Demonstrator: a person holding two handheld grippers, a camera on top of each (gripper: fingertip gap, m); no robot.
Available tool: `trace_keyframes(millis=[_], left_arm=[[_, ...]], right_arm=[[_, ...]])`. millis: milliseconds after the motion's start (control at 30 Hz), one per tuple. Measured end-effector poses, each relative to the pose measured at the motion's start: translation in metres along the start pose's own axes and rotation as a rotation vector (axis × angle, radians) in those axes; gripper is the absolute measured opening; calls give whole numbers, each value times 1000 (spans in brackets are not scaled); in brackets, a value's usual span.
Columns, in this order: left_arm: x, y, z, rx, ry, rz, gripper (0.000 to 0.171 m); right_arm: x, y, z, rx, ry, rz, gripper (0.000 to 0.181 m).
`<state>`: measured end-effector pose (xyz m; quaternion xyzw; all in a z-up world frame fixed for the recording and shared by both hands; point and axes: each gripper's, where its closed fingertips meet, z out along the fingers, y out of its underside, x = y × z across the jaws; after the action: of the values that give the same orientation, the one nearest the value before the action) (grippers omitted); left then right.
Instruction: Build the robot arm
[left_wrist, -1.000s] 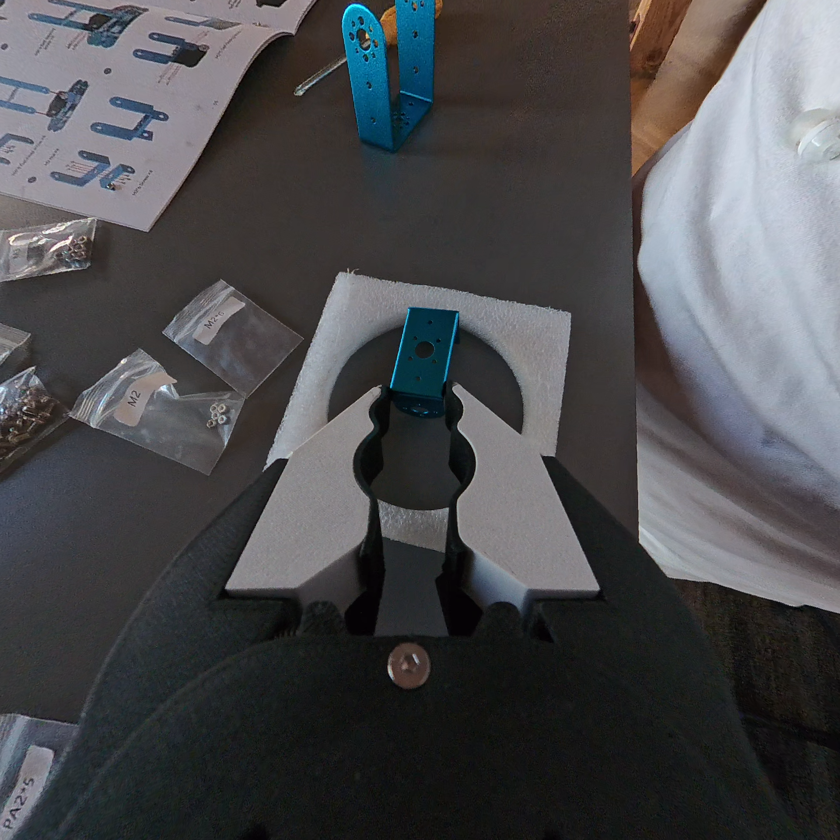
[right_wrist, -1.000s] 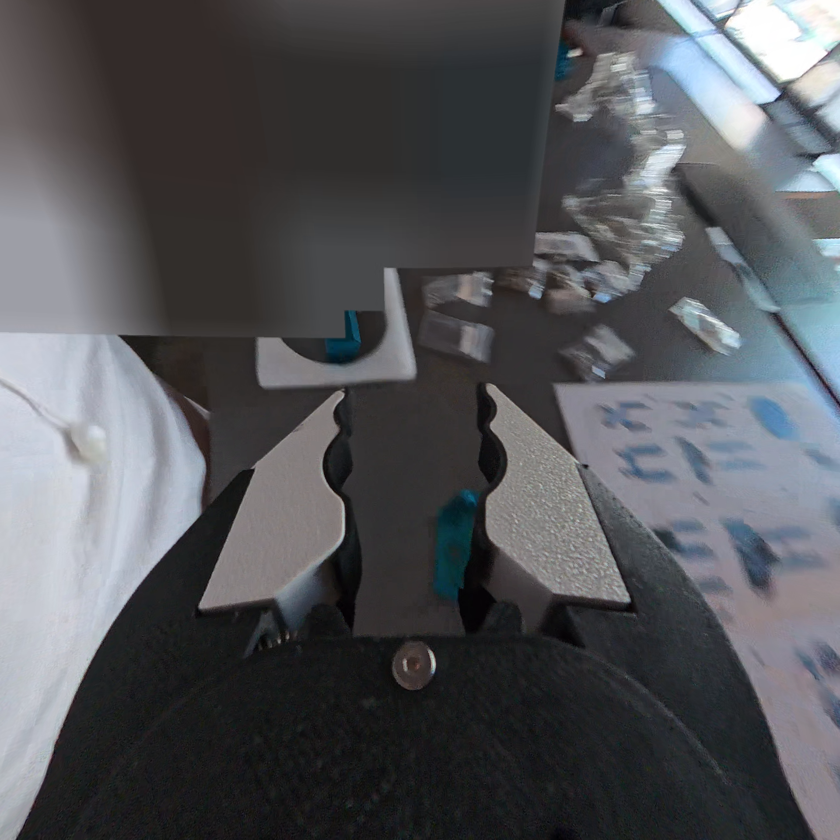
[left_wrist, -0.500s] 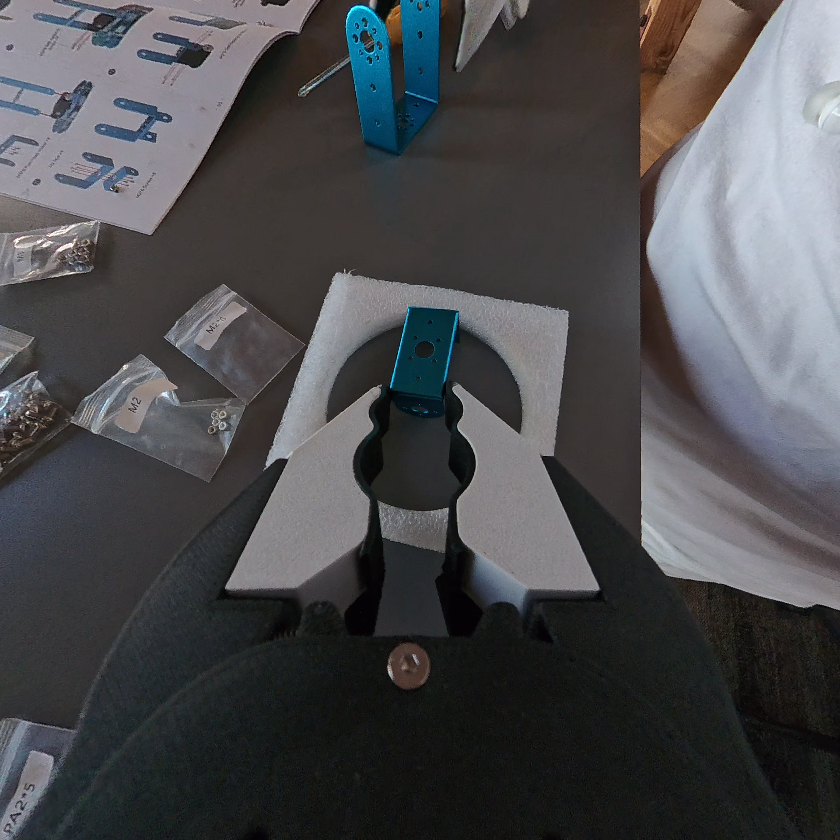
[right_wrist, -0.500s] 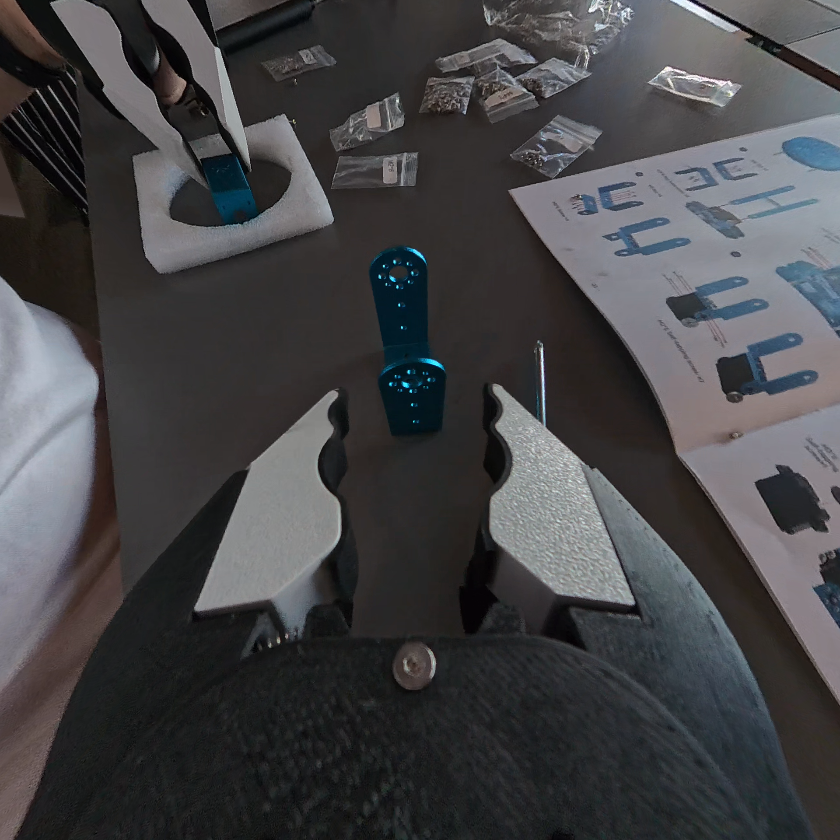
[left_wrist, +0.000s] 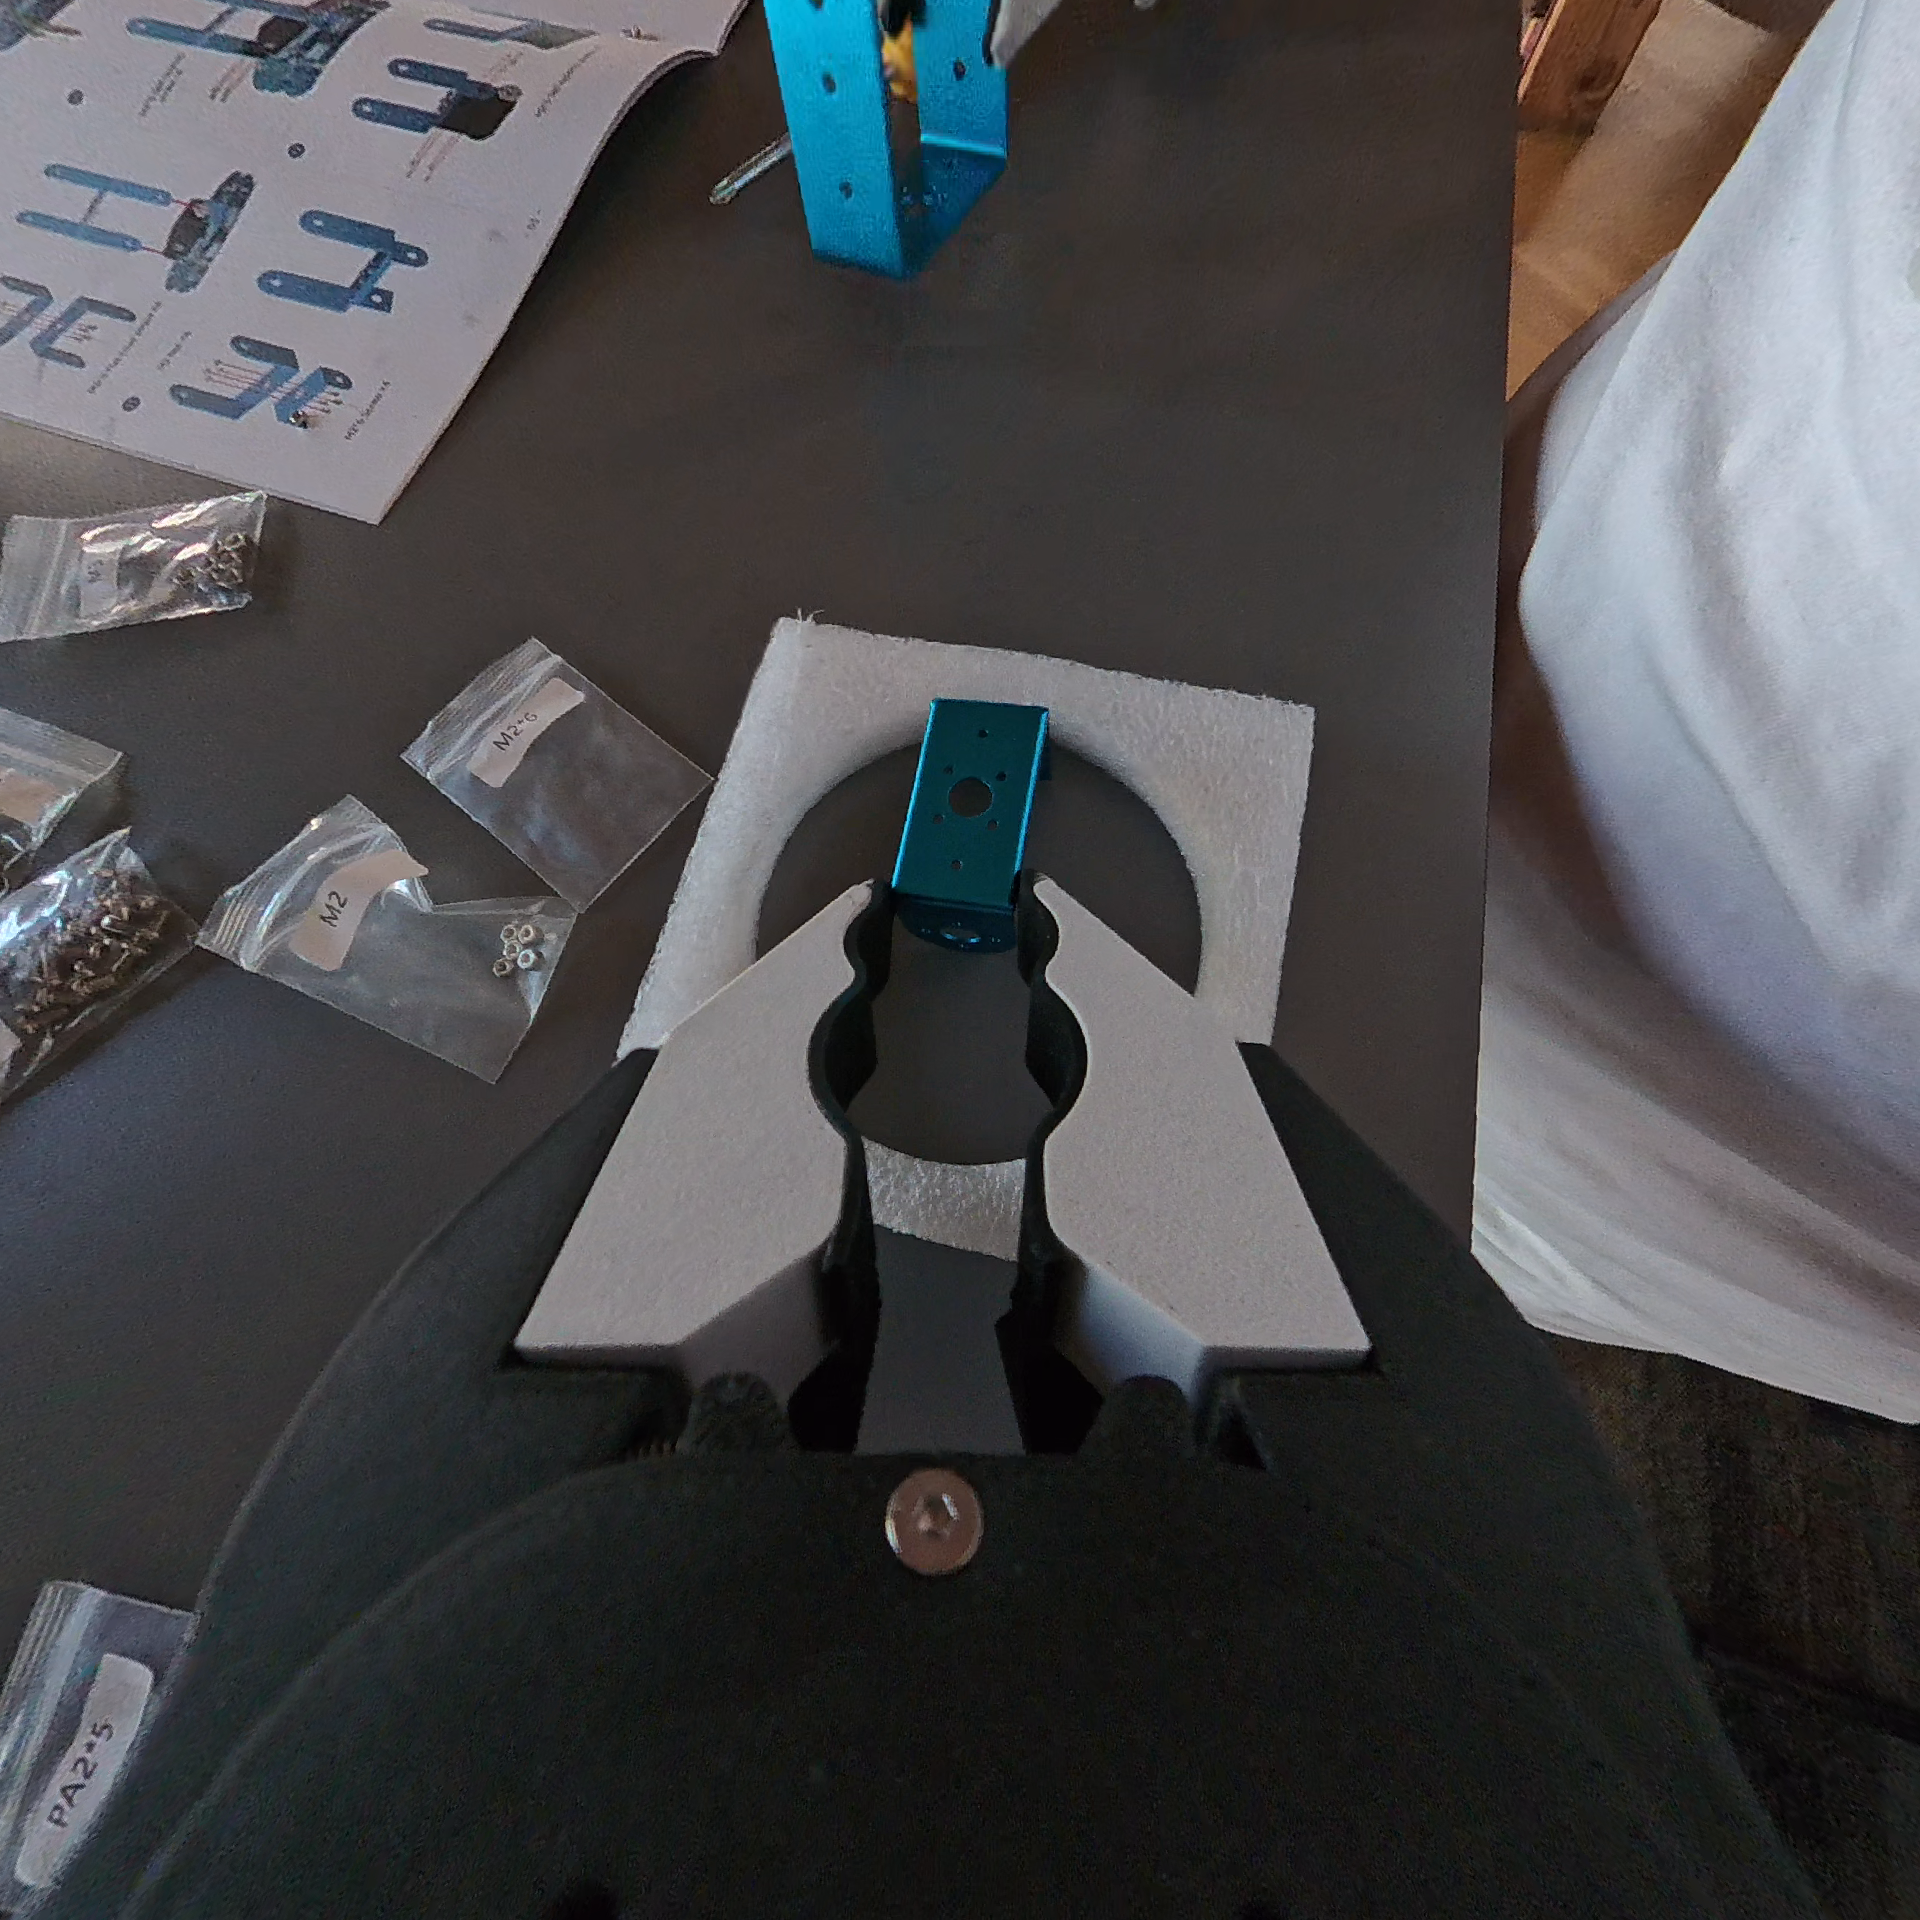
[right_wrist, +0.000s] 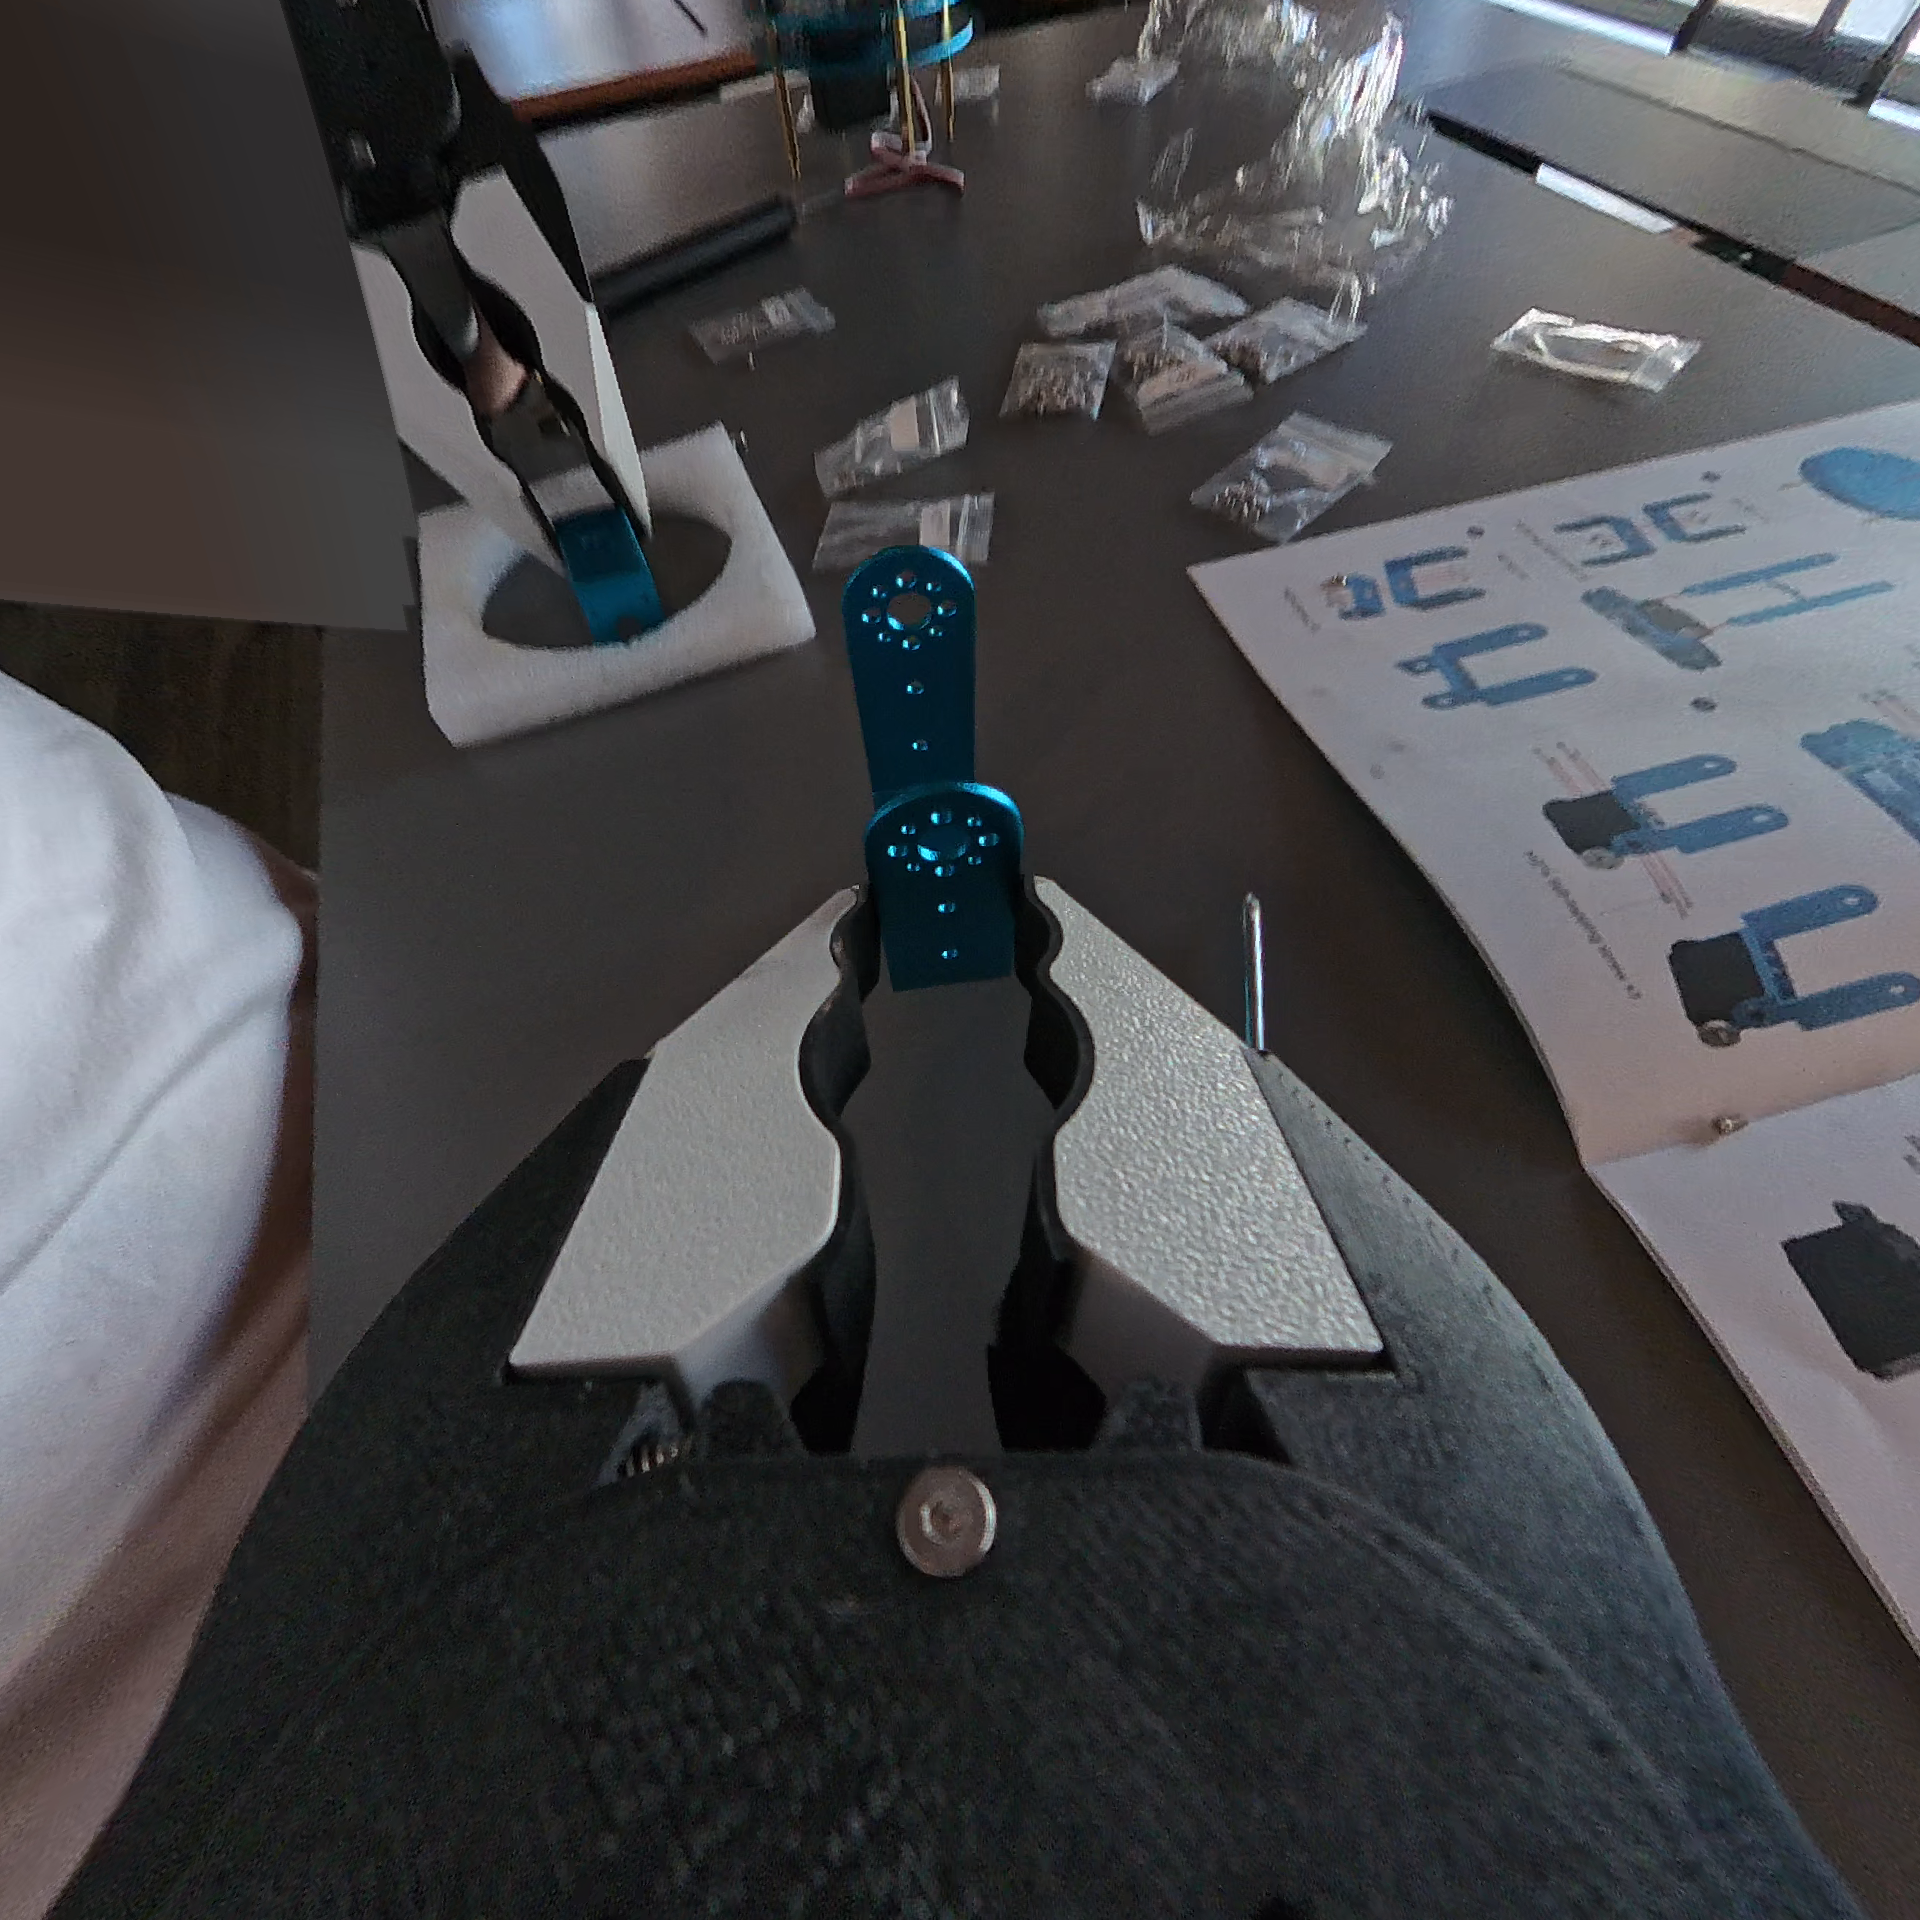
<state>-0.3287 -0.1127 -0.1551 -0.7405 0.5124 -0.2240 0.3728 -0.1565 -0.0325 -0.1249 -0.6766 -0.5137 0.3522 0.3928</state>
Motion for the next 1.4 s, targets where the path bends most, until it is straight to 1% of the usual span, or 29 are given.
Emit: trace_keyframes(millis=[100, 267, 400, 533, 633, 733, 833, 900, 933, 1100, 1333, 1400], left_arm=[[-3, 1, -1, 1, -10, -24, 23], [-4, -6, -8, 29, -21, -34, 22], [-6, -1, -8, -16, -39, 8, 22], [-4, 3, -3, -21, -20, 0, 22], [-3, 2, -2, -11, -14, 3, 22], [-3, 2, -1, -6, -10, 1, 22], [-3, 2, -2, -1, -9, -4, 22], [-4, 3, -2, 0, -12, -10, 22], [-5, 4, -4, 0, -16, -15, 22], [-5, 4, -4, 17, -12, -24, 22], [-5, 4, -5, 52, 6, -54, 23], [-4, 4, -6, 62, 21, -64, 26]], right_arm=[[-2, -12, 2, 53, -32, 32, 24], [-7, -10, 15, 16, -44, 32, 25], [-14, -15, 26, 7, -64, 27, 24], [-29, -41, 42, 58, -132, 31, 25], [-53, -68, 60, 101, -237, 23, 25], [-78, -81, 86, 83, -327, 12, 24], [-95, -77, 109, 37, -367, -40, 25], [-99, -71, 119, 8, -364, -65, 25], [-98, -71, 121, 18, -358, -69, 25], [-97, -65, 122, 13, -350, -90, 25], [-96, -62, 124, 25, -351, -69, 25], [-97, -62, 124, 23, -348, -79, 25]])
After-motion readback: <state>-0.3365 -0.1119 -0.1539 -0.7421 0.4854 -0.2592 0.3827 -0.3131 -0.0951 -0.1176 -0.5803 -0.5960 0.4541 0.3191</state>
